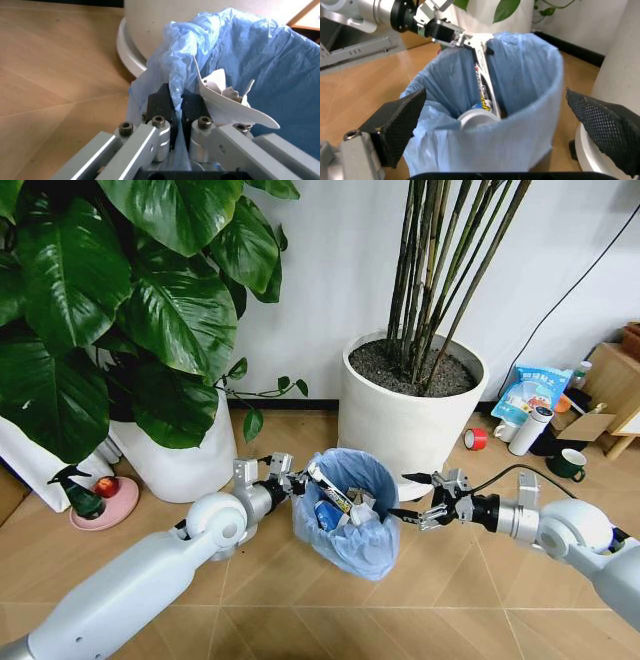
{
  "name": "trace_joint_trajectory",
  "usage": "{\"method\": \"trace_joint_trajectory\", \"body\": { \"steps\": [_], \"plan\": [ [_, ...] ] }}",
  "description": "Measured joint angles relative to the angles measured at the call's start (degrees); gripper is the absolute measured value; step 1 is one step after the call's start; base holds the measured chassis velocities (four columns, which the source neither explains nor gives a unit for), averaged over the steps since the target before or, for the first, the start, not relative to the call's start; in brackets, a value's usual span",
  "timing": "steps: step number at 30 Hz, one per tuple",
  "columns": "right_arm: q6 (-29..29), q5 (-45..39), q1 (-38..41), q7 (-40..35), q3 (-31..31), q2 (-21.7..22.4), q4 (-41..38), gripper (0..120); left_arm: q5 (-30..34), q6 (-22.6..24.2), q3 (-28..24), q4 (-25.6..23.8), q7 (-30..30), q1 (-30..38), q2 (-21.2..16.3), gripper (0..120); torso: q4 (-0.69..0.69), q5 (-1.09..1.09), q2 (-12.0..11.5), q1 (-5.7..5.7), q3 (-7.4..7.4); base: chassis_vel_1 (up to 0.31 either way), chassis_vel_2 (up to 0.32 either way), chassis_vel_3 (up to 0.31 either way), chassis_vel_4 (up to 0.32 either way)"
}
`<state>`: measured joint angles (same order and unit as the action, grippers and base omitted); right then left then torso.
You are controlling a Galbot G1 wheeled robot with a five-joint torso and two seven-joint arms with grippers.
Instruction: Pick up the trash bin and place the garbage on the floor into it.
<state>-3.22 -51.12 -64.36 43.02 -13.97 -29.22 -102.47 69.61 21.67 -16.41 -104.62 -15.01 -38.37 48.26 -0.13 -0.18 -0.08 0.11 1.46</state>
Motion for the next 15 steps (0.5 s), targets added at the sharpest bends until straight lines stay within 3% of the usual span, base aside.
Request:
{"method": "trace_joint_trajectory", "body": {
  "steps": [6,15],
  "plan": [
    [1.39,-0.16,-2.05,-0.33,-1.23,-0.48,0.48,100,-0.43,0.0,3.1,-1.44,-0.17,-3.0,-2.51,0,-0.01,0.0,-0.01,0.0,0.0,0.0,0.0,0.0,0.0],
    [4.36,-0.13,-10.14,-1.6,-5.34,1.04,3.9,100,-1.38,-0.03,11.69,-5.25,-0.39,-11.91,-9.32,0,0.0,-0.03,-0.01,0.0,0.0,0.0,0.0,0.0,0.0]
  ]
}}
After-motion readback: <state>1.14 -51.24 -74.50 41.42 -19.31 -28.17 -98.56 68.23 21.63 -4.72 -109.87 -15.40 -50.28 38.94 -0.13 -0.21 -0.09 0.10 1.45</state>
